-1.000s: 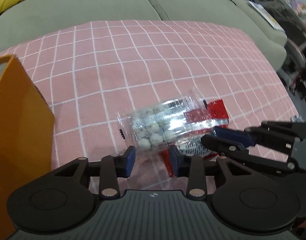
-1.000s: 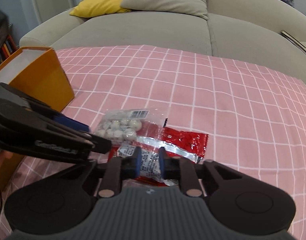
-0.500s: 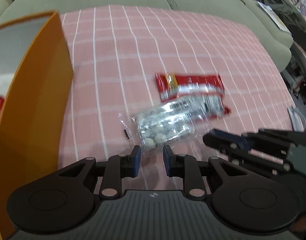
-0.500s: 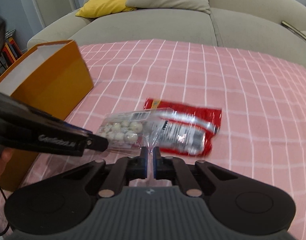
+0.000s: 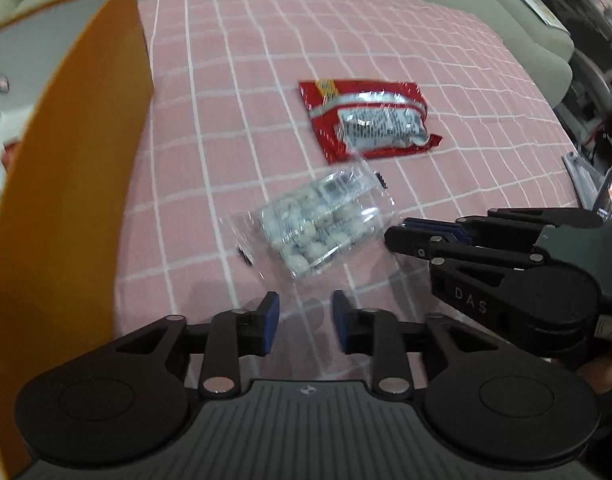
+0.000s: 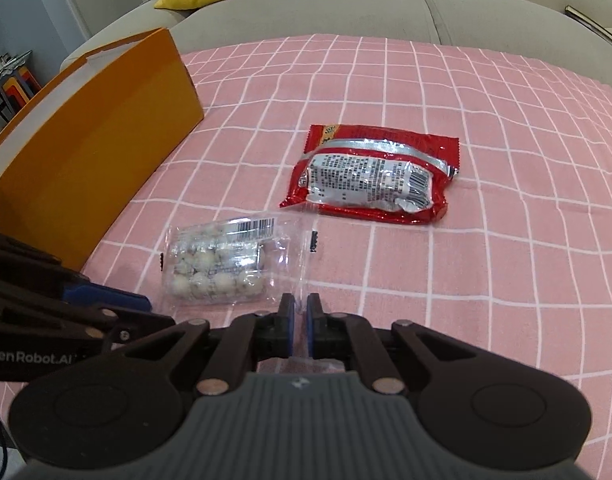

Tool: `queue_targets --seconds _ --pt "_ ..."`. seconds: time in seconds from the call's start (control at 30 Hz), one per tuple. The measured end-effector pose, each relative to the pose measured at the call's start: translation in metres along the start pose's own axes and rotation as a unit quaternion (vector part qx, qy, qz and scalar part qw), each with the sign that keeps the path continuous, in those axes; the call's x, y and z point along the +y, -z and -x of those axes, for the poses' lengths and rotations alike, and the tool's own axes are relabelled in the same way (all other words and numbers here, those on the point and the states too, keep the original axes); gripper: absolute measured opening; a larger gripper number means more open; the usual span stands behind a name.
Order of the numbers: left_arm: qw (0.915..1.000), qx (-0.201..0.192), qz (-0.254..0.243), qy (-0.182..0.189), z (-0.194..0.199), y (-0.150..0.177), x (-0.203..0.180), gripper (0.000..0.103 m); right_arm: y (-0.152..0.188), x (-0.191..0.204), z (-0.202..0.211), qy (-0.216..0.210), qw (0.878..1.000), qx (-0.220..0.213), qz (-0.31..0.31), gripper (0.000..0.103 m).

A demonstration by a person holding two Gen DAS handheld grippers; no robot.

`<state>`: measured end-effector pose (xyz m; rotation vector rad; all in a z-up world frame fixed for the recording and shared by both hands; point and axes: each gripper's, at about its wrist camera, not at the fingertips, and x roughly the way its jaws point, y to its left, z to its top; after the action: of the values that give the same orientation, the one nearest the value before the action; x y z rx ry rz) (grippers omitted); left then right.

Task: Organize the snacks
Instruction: 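Move the left tool to the clear ball bag while the right tool approaches the red pack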

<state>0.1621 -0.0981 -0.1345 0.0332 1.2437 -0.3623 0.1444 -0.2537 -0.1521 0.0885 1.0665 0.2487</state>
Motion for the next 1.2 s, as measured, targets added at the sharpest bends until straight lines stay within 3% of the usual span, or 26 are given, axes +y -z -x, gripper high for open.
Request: queue_targets --seconds 0.07,0.1,0.27,0.47,0.7,0.9,1.13,1.2 --pt "0.9998 -0.008 -0.019 0.004 0.005 -0.005 -0.002 0.057 -0.001 -0.002 0.003 0.006 1.0 -0.007 -0.008 0.015" --pt "0.9994 -0.01 -0.032 0.005 0.007 -0.007 -0.003 0.064 -0.001 -0.003 0.006 0.007 1.0 -0.009 -0.012 0.024" --pt "0.9894 -0.003 -0.144 -0.017 0.001 -0.022 -0.021 0.078 0.006 -0.011 0.018 0.014 0.999 -0.009 -0.038 0.027" --pt "0.9627 0.025 -0.268 -0.028 -0.021 -0.034 -0.04 0.08 0.014 -0.017 0.024 0.018 0.999 -0.003 -0.049 0.028" --pt "0.9501 0.053 -0.307 -0.004 -0.042 -0.05 -0.041 0.082 0.011 -0.021 0.022 0.015 0.999 -0.001 -0.05 0.029" --pt "0.9511 0.064 -0.302 0.008 -0.053 -0.056 -0.042 0.081 0.006 -0.02 0.018 0.013 1.0 0.002 -0.015 0.031" --pt "0.9715 0.046 -0.233 0.003 -0.047 -0.052 -0.032 0.073 -0.007 -0.026 0.012 0.009 0.999 -0.001 0.036 0.046" --pt "0.9777 0.043 -0.205 -0.004 -0.046 -0.052 -0.029 0.072 -0.012 -0.027 0.012 0.011 0.998 -0.005 0.065 0.055"
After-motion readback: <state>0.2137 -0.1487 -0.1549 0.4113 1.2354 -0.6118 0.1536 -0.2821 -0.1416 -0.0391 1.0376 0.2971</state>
